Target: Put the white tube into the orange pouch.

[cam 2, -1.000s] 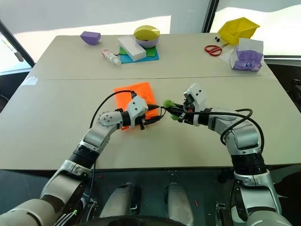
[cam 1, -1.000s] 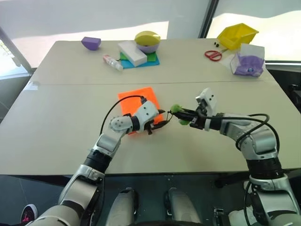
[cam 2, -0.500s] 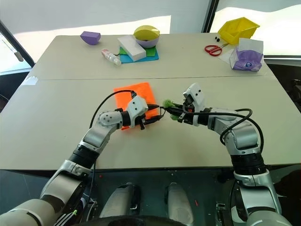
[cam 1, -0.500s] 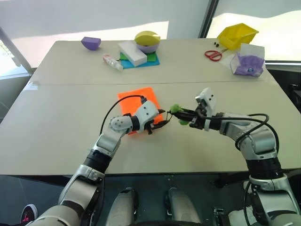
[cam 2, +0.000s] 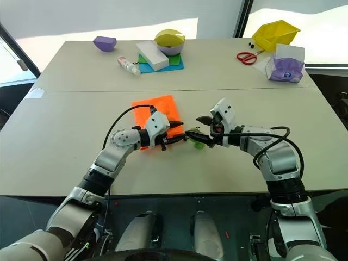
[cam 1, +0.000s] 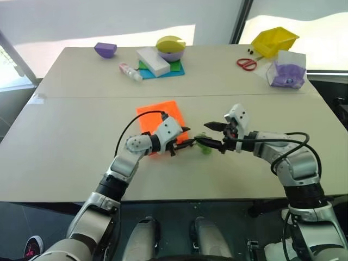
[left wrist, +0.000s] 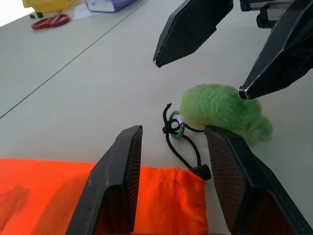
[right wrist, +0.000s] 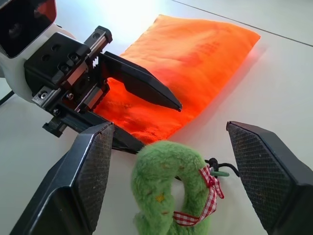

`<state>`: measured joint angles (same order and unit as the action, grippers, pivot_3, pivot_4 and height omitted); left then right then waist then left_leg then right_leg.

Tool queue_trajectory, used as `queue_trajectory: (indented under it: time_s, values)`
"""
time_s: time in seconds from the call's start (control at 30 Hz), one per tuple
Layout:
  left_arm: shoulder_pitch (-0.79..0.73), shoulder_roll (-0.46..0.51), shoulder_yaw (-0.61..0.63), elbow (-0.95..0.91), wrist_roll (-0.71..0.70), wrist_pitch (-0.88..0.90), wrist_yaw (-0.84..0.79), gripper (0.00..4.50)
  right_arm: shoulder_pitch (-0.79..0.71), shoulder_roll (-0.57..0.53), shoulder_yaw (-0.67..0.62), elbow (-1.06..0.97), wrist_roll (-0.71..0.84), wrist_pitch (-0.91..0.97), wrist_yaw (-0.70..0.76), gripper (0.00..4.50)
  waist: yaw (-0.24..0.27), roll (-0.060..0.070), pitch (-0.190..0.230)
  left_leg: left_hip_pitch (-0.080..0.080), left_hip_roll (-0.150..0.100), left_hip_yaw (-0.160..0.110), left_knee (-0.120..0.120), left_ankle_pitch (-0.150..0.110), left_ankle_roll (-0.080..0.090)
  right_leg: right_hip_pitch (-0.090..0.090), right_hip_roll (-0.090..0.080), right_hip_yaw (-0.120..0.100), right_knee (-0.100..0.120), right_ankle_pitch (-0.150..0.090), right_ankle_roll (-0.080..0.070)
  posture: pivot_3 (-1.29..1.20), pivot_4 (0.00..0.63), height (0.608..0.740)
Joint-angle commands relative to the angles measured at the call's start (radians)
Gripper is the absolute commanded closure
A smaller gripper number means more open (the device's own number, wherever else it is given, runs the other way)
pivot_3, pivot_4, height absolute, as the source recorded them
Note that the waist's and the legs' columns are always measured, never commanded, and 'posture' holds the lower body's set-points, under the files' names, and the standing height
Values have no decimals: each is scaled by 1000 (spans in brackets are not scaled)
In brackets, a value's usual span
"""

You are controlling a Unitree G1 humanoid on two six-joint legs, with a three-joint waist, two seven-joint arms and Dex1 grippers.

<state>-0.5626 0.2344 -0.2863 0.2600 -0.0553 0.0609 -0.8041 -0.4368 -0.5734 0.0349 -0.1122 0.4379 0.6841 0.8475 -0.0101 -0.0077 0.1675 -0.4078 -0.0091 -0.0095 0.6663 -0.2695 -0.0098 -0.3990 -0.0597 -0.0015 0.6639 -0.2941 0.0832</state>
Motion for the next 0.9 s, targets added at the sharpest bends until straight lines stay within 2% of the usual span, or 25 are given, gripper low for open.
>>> queue_trajectory:
  time_s: [0.03,0.2,0.33,0.57,0.9]
  values:
    - [1,6,20,-48,-19,1,-8,2328,13,-25,3,-36,0,-12,23,697,0,0,0,0,0,0,0,0,0,0,0,0,0,0,0,0,150,740]
    - [14,25,22,-70,-26,2,-25,2328,28,-35,15,-55,-8,-18,27,697,-1,0,0,0,0,0,0,0,0,0,0,0,0,0,0,0,150,740]
    - [43,70,46,-120,-52,13,-52,2328,87,-61,61,-155,10,3,75,697,-1,0,0,0,0,0,0,0,0,0,0,0,0,0,0,0,150,740]
    - [91,117,49,-185,-71,31,-90,2328,111,-56,98,-156,-47,-31,44,697,0,0,0,0,0,0,1,0,0,1,-1,0,0,0,0,0,150,740]
    - [114,125,47,-221,-73,54,-88,2328,66,-48,49,-107,-53,-57,17,697,0,0,0,0,0,-1,0,0,0,1,-1,0,-1,0,0,0,150,740]
